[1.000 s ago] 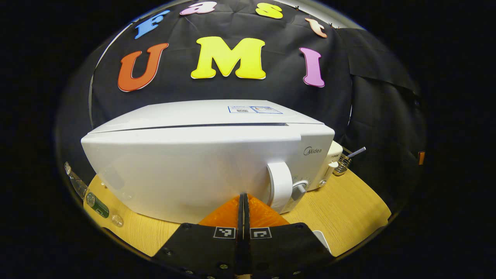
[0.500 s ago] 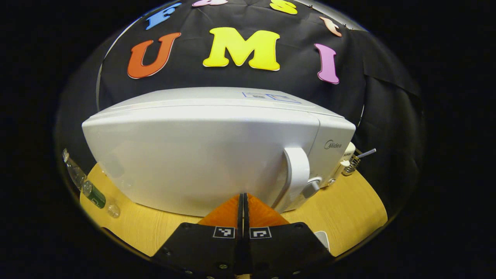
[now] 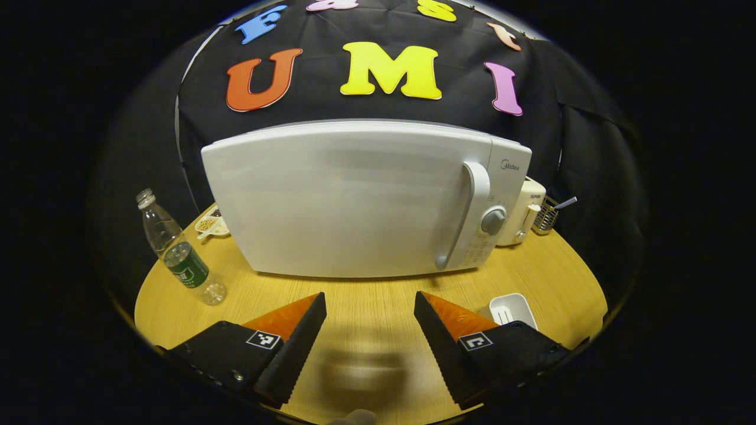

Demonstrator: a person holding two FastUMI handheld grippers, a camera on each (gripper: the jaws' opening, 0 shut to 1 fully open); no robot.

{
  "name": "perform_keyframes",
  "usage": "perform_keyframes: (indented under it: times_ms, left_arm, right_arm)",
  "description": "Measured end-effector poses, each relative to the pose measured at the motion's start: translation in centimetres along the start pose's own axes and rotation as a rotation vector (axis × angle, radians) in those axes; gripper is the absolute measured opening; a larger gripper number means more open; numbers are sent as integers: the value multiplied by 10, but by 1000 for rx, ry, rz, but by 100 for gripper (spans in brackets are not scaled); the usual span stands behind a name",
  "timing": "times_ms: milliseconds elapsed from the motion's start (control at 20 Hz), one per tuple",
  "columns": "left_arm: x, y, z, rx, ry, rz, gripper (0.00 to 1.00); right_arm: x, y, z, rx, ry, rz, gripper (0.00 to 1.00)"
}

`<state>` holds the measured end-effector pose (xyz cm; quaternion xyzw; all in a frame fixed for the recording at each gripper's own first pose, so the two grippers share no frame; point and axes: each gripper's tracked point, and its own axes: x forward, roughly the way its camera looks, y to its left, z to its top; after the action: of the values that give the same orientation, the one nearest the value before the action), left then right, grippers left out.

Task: Open the microwave oven with the left hand, put the food in, and close the microwave oven.

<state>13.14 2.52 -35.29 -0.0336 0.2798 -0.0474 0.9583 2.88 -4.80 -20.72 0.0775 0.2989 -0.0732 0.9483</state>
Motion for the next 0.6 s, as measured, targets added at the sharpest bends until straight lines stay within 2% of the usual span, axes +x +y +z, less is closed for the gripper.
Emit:
perform_keyframes:
  times_ms: [200, 250, 300, 450, 600]
  left_arm:
    - [-70, 15, 29, 40, -112, -8, 94]
    - [-92, 20, 38, 46, -148, -11, 94]
    - [-116, 27, 50, 47, -186, -9, 94]
    - [-184, 52, 79, 27, -291, 2, 96]
    - [-242, 85, 94, 8, -348, 67, 96]
  right_arm:
    - [-27, 40, -15, -29, -7, 2, 100]
    - [-35, 54, -15, -37, -20, 9, 91]
    - [-43, 70, -15, -48, -30, 21, 100]
    - [-68, 118, -10, -81, -96, 69, 100]
    - [-93, 167, -1, -100, -148, 134, 100]
